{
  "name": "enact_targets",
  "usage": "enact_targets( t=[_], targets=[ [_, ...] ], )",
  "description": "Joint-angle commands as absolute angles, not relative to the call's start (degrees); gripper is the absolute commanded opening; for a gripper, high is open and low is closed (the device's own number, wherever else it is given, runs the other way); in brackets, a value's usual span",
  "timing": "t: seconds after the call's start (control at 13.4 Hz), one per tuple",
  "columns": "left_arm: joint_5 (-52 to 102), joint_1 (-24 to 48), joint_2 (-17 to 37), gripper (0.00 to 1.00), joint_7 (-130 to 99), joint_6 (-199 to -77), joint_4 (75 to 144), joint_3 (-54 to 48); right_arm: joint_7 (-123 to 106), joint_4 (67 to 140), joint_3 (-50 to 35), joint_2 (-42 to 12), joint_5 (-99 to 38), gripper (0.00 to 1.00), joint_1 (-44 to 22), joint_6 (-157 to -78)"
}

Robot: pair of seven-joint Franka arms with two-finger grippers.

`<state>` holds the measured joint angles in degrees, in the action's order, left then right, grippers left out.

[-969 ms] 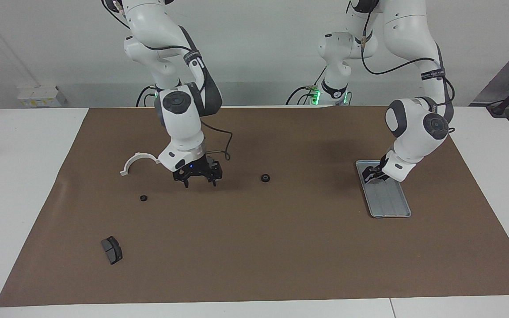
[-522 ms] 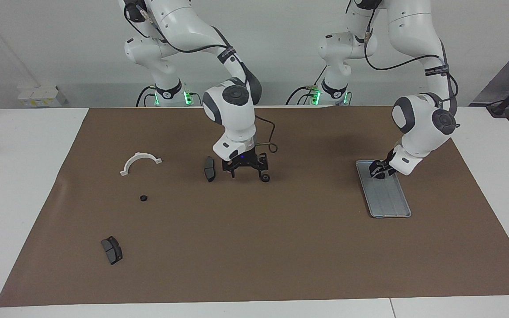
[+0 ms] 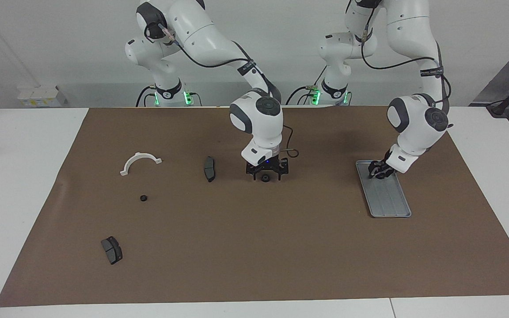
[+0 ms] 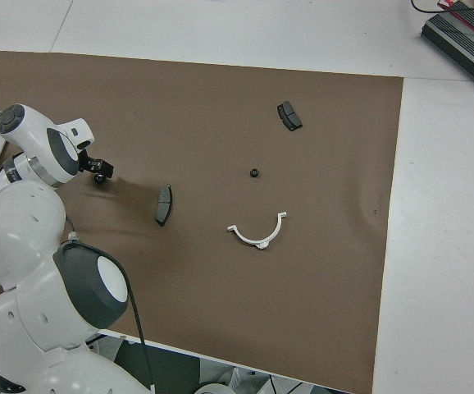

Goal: Place bearing gear from tray to pile

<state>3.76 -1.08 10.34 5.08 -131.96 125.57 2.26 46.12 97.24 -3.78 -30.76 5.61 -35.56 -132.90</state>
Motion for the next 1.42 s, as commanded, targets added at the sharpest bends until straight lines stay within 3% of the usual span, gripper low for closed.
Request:
enact_targets(
  t=[0.0,0.22,0.3,0.37,0.45,0.67,0.89,1.12,1.34],
  targets=[
    [3.78,-1.93,8.44,0.49,6.33,-133.42,127.97,1.67,47.90,97.82,-3.60,-31.03,6.59,0.85,-36.38,-132.71],
    [3.78,-2.11,8.35,0.34,6.59,-133.16,127.97,1.67,48.43,98.44,-3.60,-30.76,6.59,0.63,-36.39,-132.45],
    [3.69,-2.20,8.44,0.30,6.59,-133.07,127.79,1.67,49.38,98.44,-3.60,-30.67,6.59,0.41,-36.56,-131.93],
    [3.78,-2.20,8.61,0.26,6.42,-132.72,127.10,1.67,50.00,98.44,-3.60,-30.50,6.59,0.13,-36.65,-131.40],
    [3.69,-2.11,8.96,0.23,6.33,-132.11,125.78,1.67,50.10,98.61,-3.60,-29.89,6.59,0.00,-36.56,-131.22],
    [3.69,-1.23,10.54,0.14,5.80,-125.70,118.24,1.67,49.31,100.19,-3.52,-27.52,6.59,0.00,-35.43,-131.31],
    [3.69,0.95,11.16,0.14,3.19,-121.99,112.07,1.23,44.94,103.69,-3.60,-22.08,6.42,0.00,-30.08,-131.40],
    [3.16,9.46,13.09,0.14,-10.67,-123.92,107.86,1.23,36.33,108.27,-3.69,-17.07,5.54,0.00,-23.49,-131.22],
    [3.16,19.66,13.45,0.14,-21.95,-127.96,107.84,1.23,29.74,113.46,-3.69,-13.81,5.45,0.00,-16.55,-131.40]
  ],
)
